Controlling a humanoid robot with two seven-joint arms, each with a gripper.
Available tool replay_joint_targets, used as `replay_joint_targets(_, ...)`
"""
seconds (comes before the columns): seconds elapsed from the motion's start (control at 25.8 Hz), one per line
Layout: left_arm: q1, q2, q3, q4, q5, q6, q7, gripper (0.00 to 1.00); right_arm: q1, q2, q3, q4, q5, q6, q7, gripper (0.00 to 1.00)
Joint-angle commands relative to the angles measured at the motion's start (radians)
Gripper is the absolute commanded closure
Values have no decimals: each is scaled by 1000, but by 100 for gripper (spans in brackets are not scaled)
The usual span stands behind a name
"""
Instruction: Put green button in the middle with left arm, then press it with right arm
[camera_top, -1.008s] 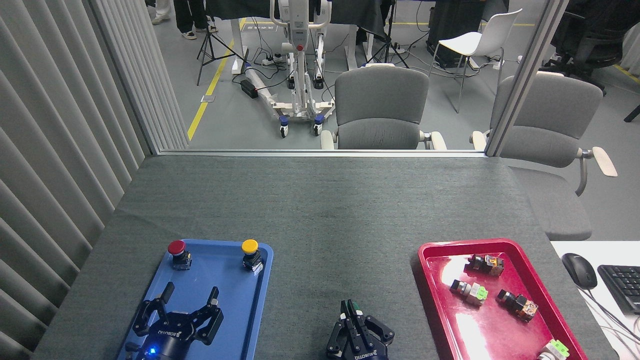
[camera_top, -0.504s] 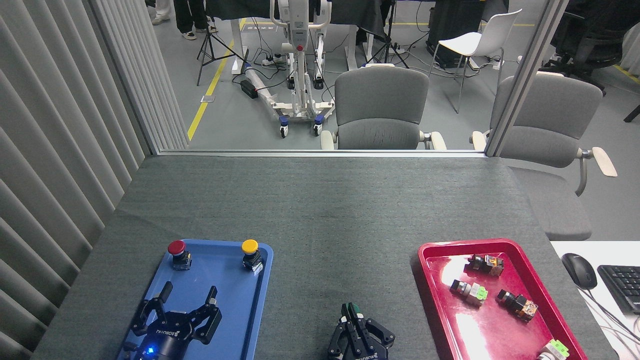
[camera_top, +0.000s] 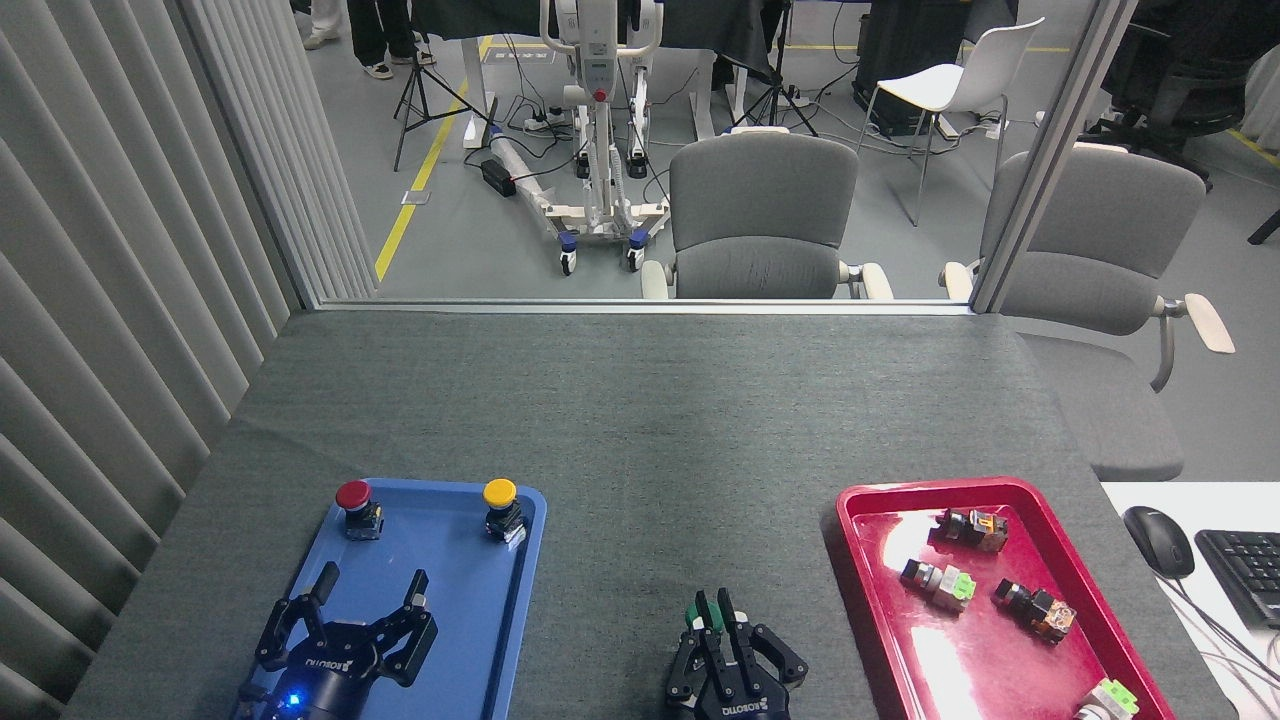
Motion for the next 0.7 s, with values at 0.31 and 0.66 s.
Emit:
replay_joint_targets(0.31,-2,-6,1,14,3,-1,-2,0,73,-15,-86,-165,-4,5,-3,55)
replay_joint_targets(0.66,-2,-17,1,19,2,-6,-6,0,202,-105,-304,-282,-87,-84,3,1)
